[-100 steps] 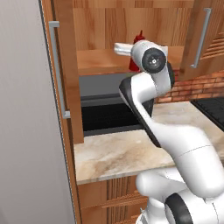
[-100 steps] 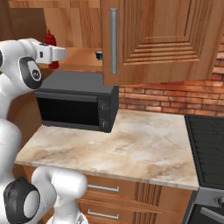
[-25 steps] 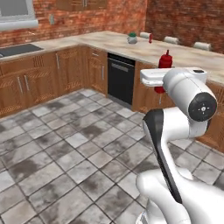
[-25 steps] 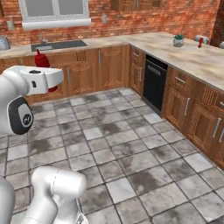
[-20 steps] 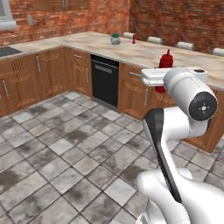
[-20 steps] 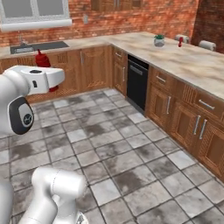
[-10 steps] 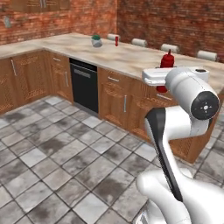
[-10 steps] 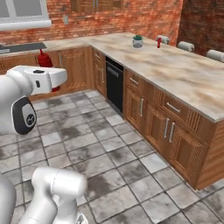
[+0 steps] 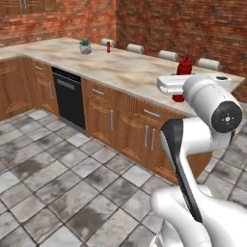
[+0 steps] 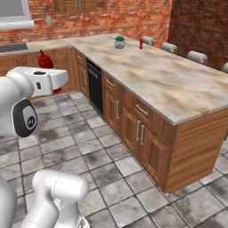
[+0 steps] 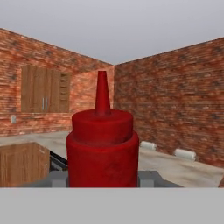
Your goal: The dining table condiment station is running low on ketchup. Refill the condiment station by opening the cabinet and taking the ketchup from the cabinet and placing it on the dining table.
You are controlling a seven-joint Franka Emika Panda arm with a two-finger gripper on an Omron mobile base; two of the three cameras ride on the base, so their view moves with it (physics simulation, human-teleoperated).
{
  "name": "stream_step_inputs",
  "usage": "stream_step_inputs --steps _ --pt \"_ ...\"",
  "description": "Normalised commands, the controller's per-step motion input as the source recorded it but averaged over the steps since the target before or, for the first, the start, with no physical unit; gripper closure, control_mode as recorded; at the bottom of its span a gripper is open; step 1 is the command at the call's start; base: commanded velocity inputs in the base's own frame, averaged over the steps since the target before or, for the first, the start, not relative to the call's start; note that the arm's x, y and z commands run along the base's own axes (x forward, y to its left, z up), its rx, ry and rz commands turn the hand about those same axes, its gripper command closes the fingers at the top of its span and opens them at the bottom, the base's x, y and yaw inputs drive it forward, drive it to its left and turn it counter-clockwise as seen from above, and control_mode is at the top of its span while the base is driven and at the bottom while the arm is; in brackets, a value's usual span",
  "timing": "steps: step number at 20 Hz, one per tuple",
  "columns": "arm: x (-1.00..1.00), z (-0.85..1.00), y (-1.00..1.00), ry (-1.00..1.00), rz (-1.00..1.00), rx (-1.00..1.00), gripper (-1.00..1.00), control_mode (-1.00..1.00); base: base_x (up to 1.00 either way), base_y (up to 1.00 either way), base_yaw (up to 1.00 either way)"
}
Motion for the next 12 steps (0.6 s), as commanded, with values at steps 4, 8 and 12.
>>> stream_step_inputs --steps 4,8,12 --pt "0.00 0.00 0.00 0.00 0.00 0.00 1.00 1.00 0.29 -1.00 0.00" --pt "0.00 0.00 0.00 0.00 0.00 0.00 1.00 1.00 0.40 -1.00 0.00" --pt "0.00 0.00 0.00 0.00 0.00 0.00 1.00 1.00 0.43 -1.00 0.00"
